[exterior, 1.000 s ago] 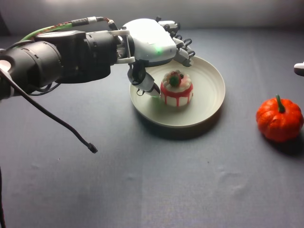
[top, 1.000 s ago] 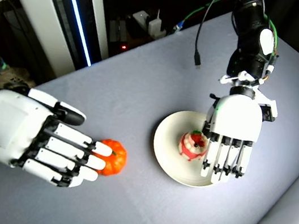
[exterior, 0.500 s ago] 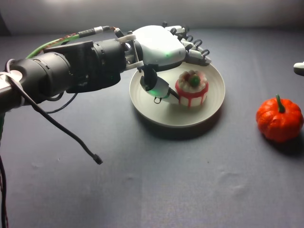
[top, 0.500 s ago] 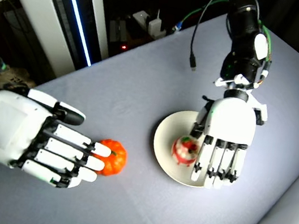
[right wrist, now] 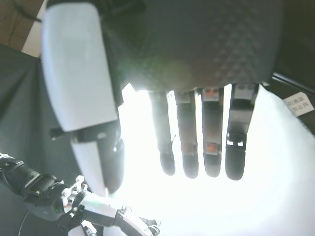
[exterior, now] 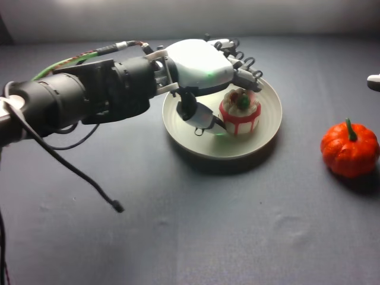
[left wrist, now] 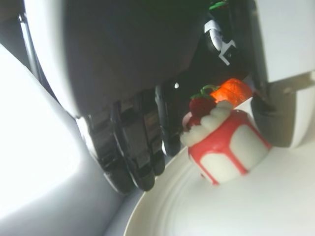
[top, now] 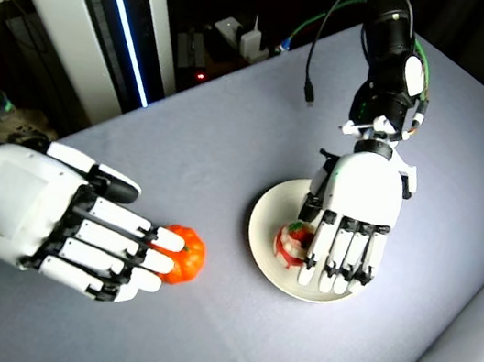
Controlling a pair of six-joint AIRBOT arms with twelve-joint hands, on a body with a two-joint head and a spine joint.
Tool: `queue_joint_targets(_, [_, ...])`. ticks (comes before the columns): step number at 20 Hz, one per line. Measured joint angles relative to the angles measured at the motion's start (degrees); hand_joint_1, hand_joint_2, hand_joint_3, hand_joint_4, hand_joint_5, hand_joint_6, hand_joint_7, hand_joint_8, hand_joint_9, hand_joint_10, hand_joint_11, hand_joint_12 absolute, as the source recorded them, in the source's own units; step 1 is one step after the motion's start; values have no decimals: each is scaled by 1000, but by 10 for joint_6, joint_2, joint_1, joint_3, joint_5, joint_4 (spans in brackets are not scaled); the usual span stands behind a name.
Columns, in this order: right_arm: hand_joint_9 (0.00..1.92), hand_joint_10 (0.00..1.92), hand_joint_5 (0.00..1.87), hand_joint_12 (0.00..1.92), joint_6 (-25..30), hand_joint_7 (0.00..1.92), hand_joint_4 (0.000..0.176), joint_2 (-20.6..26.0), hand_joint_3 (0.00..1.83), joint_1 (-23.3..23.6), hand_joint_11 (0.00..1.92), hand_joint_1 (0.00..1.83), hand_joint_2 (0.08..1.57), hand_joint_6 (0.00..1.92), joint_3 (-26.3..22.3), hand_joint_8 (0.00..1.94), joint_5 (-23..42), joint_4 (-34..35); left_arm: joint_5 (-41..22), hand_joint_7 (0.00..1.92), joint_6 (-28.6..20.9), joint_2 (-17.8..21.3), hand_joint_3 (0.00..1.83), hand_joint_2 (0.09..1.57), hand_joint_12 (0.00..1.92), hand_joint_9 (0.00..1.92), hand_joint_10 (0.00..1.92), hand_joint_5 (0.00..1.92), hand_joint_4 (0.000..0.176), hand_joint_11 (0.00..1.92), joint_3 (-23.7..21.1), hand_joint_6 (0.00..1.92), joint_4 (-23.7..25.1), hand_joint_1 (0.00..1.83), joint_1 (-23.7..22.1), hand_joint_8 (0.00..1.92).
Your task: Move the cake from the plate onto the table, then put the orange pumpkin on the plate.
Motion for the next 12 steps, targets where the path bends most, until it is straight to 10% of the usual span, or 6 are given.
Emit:
queue_joint_targets(2, [242, 0, 420, 1086, 0, 308, 0, 0, 0, 0, 0, 731, 1151, 14, 0, 0, 7, 0, -3, 342, 0, -9, 13, 949, 1009, 442, 18, 540, 2, 0, 5, 27, 1, 943, -4, 3])
queue_joint_targets(4, [233, 3, 440, 1004, 0, 307, 0, 0, 0, 0, 0, 752, 1141, 13, 0, 0, 10, 5, -6, 384, 0, -16, 10, 1089, 1056, 475, 18, 750, 38, 0, 10, 67, -3, 908, -7, 2])
queue_joint_targets(9, [174, 3, 394, 378, 0, 234, 0, 0, 5, 0, 0, 744, 1138, 3, 0, 2, 18, 9, -5, 444, 0, -22, 0, 1079, 1172, 486, 21, 700, 0, 0, 16, 31, -2, 1059, -7, 16])
queue_joint_targets(11, [145, 3, 379, 301, 0, 229, 0, 0, 5, 0, 0, 741, 1152, 1, 0, 1, 18, 9, -5, 644, 0, -22, 0, 1080, 1496, 656, 439, 774, 0, 121, 16, 50, -2, 1128, -7, 105])
queue_joint_targets(12, [150, 4, 358, 353, 0, 228, 0, 0, 7, 0, 0, 760, 1163, 0, 0, 0, 18, 9, -5, 794, 0, -21, 7, 1181, 1663, 755, 1081, 771, 0, 521, 16, 881, -2, 1196, -7, 1171])
